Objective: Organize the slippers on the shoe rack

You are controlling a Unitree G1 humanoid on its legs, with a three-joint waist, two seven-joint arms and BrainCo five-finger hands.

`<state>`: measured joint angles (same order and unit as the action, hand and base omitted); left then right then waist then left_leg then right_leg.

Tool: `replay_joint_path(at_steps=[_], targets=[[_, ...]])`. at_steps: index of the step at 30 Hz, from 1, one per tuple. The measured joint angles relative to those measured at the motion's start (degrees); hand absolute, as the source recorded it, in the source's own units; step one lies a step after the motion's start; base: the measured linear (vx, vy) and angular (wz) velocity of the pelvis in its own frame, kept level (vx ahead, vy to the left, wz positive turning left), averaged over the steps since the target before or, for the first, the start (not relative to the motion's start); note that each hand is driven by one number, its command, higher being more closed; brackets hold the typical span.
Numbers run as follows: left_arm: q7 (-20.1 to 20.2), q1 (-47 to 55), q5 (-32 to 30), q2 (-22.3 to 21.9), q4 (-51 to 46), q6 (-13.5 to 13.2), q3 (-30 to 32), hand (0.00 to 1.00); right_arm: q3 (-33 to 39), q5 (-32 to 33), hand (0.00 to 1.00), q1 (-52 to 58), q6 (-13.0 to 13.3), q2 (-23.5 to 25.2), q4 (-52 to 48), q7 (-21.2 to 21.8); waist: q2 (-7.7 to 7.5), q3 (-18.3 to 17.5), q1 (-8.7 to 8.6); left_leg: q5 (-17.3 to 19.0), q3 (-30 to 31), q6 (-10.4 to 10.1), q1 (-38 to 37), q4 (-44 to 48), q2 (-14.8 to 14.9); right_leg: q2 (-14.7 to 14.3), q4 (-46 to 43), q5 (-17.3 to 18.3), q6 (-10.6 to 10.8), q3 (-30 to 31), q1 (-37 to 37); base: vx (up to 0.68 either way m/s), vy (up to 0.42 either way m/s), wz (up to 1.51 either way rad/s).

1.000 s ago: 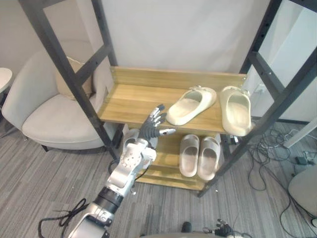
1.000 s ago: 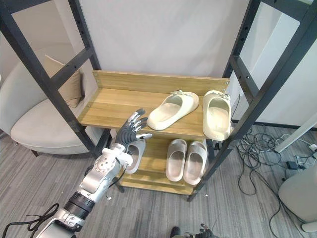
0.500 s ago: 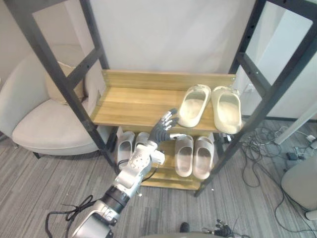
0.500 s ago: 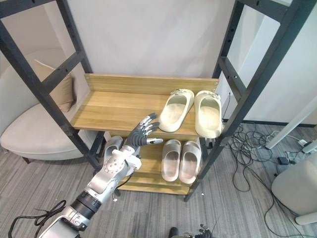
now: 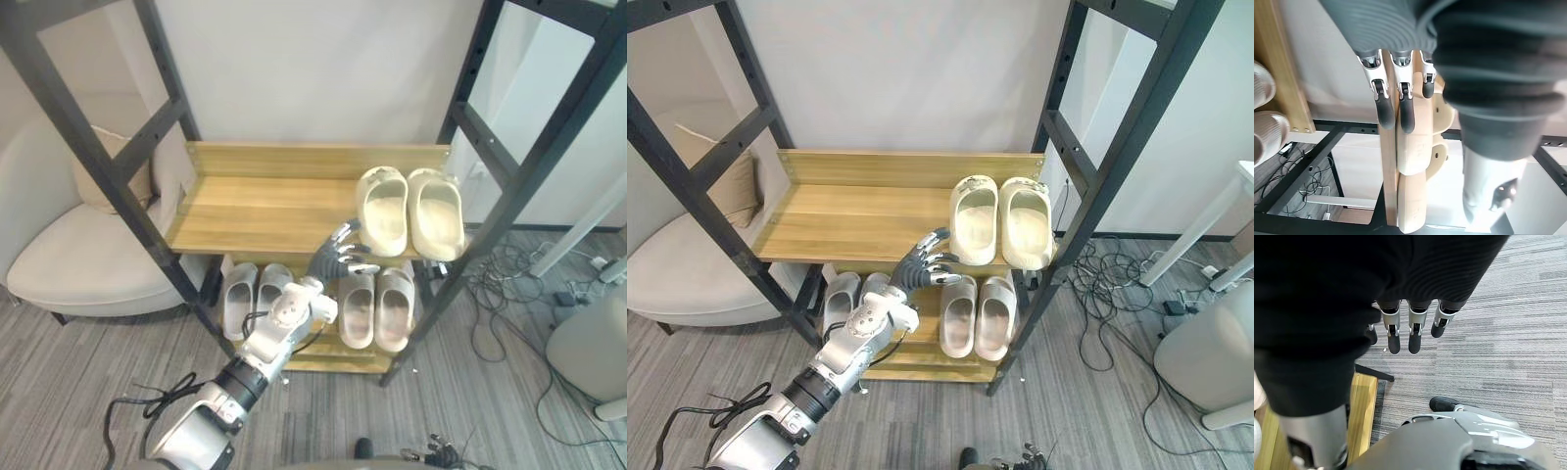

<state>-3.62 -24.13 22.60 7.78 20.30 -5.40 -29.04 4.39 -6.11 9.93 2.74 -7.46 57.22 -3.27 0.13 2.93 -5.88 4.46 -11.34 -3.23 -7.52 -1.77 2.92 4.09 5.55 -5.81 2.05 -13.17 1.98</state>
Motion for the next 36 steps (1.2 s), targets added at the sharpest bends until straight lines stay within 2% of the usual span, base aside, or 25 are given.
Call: replay_joint_path(at_steps=[7, 12, 13, 15, 18, 22, 25, 27, 31, 33, 36], targets=[[1.9, 2.1, 0.0, 1.8, -0.7, 0.3, 6.8, 0.0, 1.2, 0.0, 0.0, 0.1, 0.2, 0.1, 0.0, 0.6, 0.33, 0.0, -0.04, 0.0, -0.1, -0.1, 0.0, 0.3, 0.3, -0.2, 0.0, 0.2, -0.2, -0.7, 0.1, -0.02, -0.03, -0.02], [0.4, 4.5, 0.1, 6.3, -1.3, 0.8, 18.0, 0.0, 1.2, 0.0, 0.0, 0.3, 0.2, 0.2, 0.0, 1.0, 0.23, 0.1, 0.35, 0.0, 1.0, -0.6, 0.6, 1.0, 0.7, -0.3, 0.0, 0.5, -0.1, -1.5, 0.3, -0.06, -0.046, 0.11], [-1.4, 4.7, 0.2, 8.8, -2.6, 0.8, 22.3, 0.0, 1.2, 0.0, 0.0, 0.7, 0.2, 0.1, -0.1, 1.0, 0.06, 0.2, 1.28, 0.0, 1.4, -0.6, 0.6, 1.0, 0.9, -0.4, 0.0, 0.7, -0.5, -1.8, 0.5, -0.05, -0.045, 0.09], [-2.6, 5.0, 0.8, 10.7, -6.3, 0.5, 25.1, 0.0, 1.2, 0.0, 0.0, 1.3, 0.2, 0.0, -0.1, 1.1, -0.12, 0.3, 1.98, 0.0, 2.3, -0.6, 0.6, 0.9, 1.0, -0.5, 0.0, 0.9, -0.7, -2.2, 1.1, -0.04, -0.062, 0.21], [-2.7, 7.7, 1.9, 11.9, -15.2, -2.0, 27.0, 0.0, 1.2, 0.0, 0.0, 1.8, 0.2, -0.1, 0.0, 1.4, -0.08, 0.2, 2.86, 0.0, 4.2, -0.6, 0.7, 0.7, 1.0, -0.5, 0.0, 1.5, -0.6, -3.9, 2.1, 0.01, -0.044, 0.32], [-1.8, 12.8, 3.0, 11.4, -24.0, -3.2, 26.1, 0.0, 1.1, 0.0, 0.0, 1.3, 0.2, -0.4, 0.2, 2.7, 0.11, 0.2, 3.42, -0.3, 4.5, -0.8, 0.5, -0.1, 0.9, -0.4, -0.1, 1.7, -0.2, -4.3, 2.0, 0.07, 0.001, 0.08], [0.3, 18.3, 5.6, 10.9, -30.9, -3.2, 22.1, 0.0, 1.1, 0.0, 0.0, 1.2, 0.2, -0.4, 0.5, 2.7, 0.41, 0.2, 3.46, -0.7, 5.6, -0.4, 0.5, -0.1, 0.5, -0.2, -0.4, 1.5, -0.5, -5.2, 2.3, 0.12, 0.013, 0.16], [3.3, 22.9, 6.9, 10.5, -35.3, -3.2, 18.6, 0.0, 1.1, 0.0, 0.0, 0.7, 0.3, -0.5, 1.3, 2.8, 0.41, 0.2, 3.62, -0.5, 5.7, -0.1, 0.4, -0.2, 0.3, -0.1, -0.4, 1.5, -0.5, -5.4, 2.3, 0.11, 0.028, 0.06], [5.8, 29.6, 7.4, 10.4, -35.7, -2.9, 17.1, 0.0, 1.1, 0.0, 0.0, 0.0, 0.5, -0.6, 2.4, 3.0, 0.35, 0.3, 3.69, -0.2, 5.6, 0.3, 0.4, -0.1, 0.0, 0.2, -0.4, 1.5, -0.5, -5.4, 2.5, 0.03, 0.015, 0.01], [8.1, 35.4, 7.4, 9.2, -33.4, -2.1, 16.3, 0.0, 1.1, -0.1, 0.0, 0.1, 0.7, -0.6, 2.4, 3.3, 0.26, 0.3, 4.19, 0.2, 5.7, 0.7, 0.3, 0.1, -0.3, 0.5, -0.4, 1.9, 0.1, -5.3, 2.9, 0.0, 0.0, 0.0], [9.5, 37.9, 6.6, 8.0, -29.0, -1.0, 15.5, 0.0, 1.1, -0.1, 0.0, 0.3, 0.8, -0.7, 2.4, 3.3, 0.2, 0.3, 4.88, 0.5, 5.7, 0.8, 0.5, 0.5, -0.5, 0.8, -0.4, 2.1, 0.4, -5.2, 2.9, -0.01, 0.006, -0.01]])
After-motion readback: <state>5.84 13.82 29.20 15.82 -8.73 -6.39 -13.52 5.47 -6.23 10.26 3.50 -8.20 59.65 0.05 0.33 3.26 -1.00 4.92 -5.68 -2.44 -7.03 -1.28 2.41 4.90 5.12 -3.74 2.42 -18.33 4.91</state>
